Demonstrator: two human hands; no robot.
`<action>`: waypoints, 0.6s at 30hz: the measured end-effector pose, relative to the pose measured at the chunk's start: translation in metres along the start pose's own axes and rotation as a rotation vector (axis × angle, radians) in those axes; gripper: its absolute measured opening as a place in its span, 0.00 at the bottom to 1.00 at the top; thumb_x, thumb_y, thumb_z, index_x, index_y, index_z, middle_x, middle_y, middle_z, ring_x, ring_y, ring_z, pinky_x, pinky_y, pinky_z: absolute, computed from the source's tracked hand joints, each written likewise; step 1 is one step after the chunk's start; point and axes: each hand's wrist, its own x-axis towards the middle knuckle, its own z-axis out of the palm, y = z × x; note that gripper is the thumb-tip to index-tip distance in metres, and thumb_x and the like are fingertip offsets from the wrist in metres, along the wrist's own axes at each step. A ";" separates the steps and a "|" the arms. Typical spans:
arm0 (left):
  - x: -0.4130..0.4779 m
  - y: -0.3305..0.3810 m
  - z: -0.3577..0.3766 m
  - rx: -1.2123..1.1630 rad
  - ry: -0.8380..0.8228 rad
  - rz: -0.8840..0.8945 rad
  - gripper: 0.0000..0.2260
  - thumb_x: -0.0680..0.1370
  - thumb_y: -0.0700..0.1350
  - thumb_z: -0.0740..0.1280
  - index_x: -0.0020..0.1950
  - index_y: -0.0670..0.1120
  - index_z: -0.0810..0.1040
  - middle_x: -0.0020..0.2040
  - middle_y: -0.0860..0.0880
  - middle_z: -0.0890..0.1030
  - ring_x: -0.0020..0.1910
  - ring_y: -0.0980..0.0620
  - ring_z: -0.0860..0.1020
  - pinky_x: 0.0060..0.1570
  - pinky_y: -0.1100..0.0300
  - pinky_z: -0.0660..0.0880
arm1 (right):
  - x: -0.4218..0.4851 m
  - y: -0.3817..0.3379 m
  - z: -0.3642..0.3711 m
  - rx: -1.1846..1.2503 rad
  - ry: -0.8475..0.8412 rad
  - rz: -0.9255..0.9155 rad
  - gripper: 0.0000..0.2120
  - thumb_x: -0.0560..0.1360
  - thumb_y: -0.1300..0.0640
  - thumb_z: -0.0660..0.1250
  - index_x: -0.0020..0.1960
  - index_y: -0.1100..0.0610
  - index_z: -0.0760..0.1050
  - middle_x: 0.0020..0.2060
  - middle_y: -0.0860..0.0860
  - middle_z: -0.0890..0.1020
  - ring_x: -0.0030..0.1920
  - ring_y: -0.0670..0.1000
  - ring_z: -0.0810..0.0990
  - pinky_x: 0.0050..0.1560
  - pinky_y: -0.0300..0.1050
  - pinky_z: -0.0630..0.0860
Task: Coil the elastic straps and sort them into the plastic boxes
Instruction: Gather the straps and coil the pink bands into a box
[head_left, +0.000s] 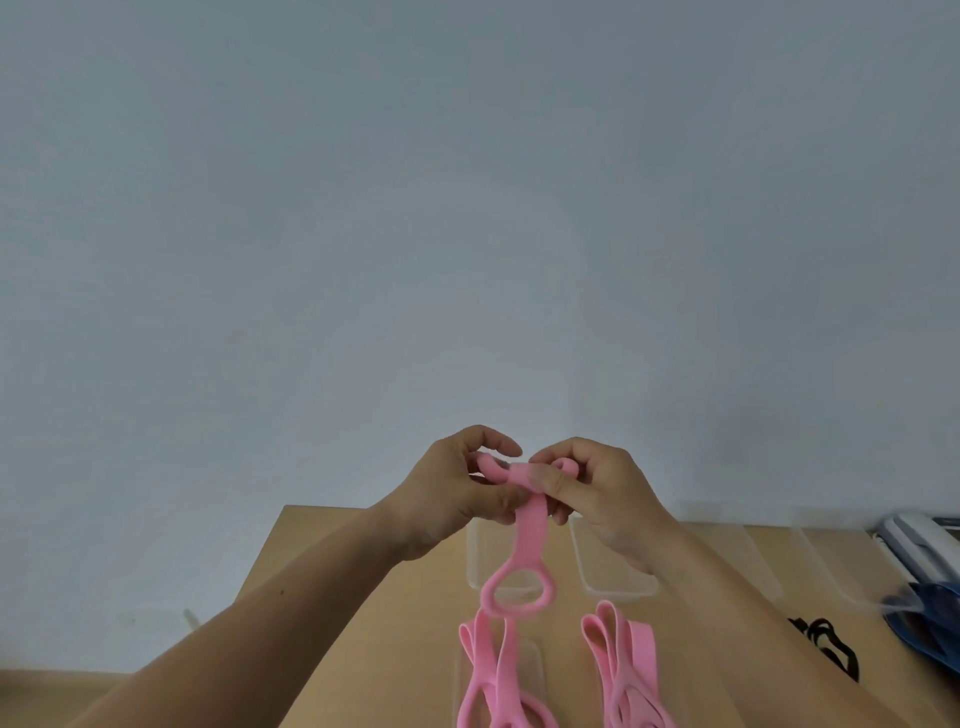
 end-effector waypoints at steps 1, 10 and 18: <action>0.000 0.000 0.000 -0.008 -0.011 -0.019 0.18 0.71 0.34 0.76 0.57 0.41 0.75 0.50 0.34 0.81 0.47 0.37 0.84 0.46 0.50 0.81 | 0.000 0.000 0.000 -0.001 0.010 -0.009 0.08 0.70 0.51 0.77 0.45 0.55 0.83 0.35 0.55 0.83 0.32 0.52 0.79 0.36 0.44 0.78; -0.002 0.001 0.001 0.042 -0.074 -0.077 0.15 0.73 0.36 0.75 0.56 0.38 0.75 0.48 0.38 0.85 0.47 0.41 0.85 0.46 0.50 0.82 | -0.002 0.004 0.000 -0.050 0.053 -0.053 0.09 0.72 0.60 0.76 0.47 0.47 0.83 0.41 0.48 0.84 0.37 0.50 0.82 0.43 0.46 0.82; -0.002 0.002 0.002 -0.093 -0.097 -0.085 0.14 0.77 0.44 0.72 0.60 0.39 0.79 0.52 0.37 0.84 0.48 0.43 0.84 0.48 0.53 0.80 | -0.003 0.006 -0.001 -0.132 0.111 -0.108 0.11 0.71 0.60 0.76 0.49 0.47 0.81 0.41 0.41 0.84 0.39 0.41 0.82 0.42 0.33 0.77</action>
